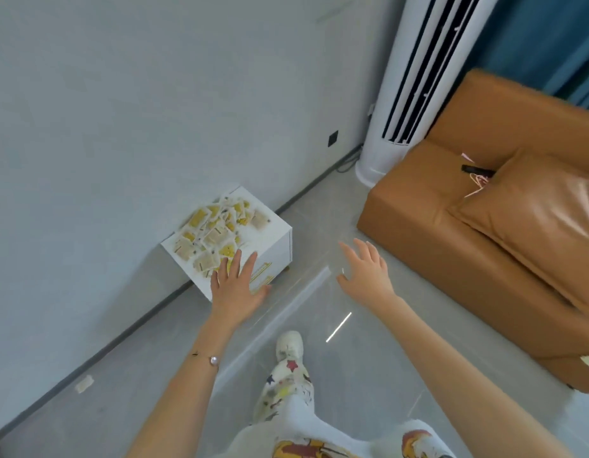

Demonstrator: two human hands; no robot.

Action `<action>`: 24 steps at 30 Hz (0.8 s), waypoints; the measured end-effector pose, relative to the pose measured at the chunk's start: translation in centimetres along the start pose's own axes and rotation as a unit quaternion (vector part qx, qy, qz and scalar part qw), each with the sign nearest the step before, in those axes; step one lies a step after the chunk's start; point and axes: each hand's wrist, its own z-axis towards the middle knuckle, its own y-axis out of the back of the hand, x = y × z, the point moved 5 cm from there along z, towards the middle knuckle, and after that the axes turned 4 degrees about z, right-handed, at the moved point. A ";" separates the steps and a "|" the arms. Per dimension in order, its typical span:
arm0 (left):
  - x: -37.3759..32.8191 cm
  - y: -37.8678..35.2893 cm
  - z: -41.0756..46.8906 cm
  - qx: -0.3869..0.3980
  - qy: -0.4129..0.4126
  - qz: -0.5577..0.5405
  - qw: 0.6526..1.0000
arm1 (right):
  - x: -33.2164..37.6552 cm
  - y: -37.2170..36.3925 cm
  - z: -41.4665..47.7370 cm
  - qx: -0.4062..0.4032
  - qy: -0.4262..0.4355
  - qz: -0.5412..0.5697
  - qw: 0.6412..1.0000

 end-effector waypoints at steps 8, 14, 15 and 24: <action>5.3 1.8 11.7 0.006 0.053 -0.020 0.998 | 6.2 -0.5 13.7 0.031 0.049 -0.021 0.998; 10.3 4.2 18.9 0.008 0.112 -0.045 0.993 | 10.7 0.3 23.3 0.050 0.069 -0.030 0.996; 11.2 4.4 19.7 0.009 0.126 -0.049 0.991 | 11.2 0.3 24.8 0.054 0.072 -0.031 0.995; 18.1 1.8 23.0 0.032 0.260 -0.119 0.958 | 15.3 -3.9 36.3 0.137 0.094 -0.017 0.986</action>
